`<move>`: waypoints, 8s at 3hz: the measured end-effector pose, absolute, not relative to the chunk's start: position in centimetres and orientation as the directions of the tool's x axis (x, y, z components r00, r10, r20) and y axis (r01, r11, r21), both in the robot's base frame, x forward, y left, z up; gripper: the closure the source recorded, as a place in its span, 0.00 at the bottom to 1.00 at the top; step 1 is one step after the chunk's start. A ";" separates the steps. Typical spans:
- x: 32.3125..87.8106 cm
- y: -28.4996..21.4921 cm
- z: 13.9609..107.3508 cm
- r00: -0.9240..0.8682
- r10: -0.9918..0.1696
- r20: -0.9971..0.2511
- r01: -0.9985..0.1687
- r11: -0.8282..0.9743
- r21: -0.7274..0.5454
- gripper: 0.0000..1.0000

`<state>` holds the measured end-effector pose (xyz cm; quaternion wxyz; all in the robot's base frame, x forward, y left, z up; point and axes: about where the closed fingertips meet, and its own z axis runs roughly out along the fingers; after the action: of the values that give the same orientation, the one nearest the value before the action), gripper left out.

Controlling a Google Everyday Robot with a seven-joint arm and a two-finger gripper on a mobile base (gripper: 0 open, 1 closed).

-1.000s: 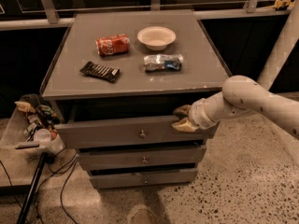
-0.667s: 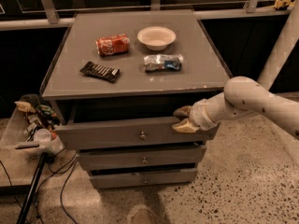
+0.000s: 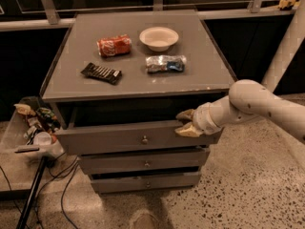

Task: Open top drawer

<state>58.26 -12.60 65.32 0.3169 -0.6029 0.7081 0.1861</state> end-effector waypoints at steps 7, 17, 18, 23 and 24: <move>54.5 -12.7 65.1 -0.056 -0.690 -0.721 -0.973 0.199 -0.115 0.06; 53.0 -12.9 65.3 -0.071 -0.685 -0.725 -0.976 0.197 -0.090 0.00; 53.0 -12.9 65.3 -0.071 -0.685 -0.725 -0.976 0.197 -0.090 0.19; 49.5 -14.7 65.5 -0.116 -0.666 -0.737 -0.969 0.238 -0.063 1.00; 49.5 -14.7 65.5 -0.116 -0.666 -0.737 -0.969 0.238 -0.063 0.81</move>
Offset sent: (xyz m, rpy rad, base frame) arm -0.3961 -0.0755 -0.1727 0.3051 0.0738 -0.2588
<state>49.52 -14.66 65.48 0.3350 -0.5744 0.7117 0.2264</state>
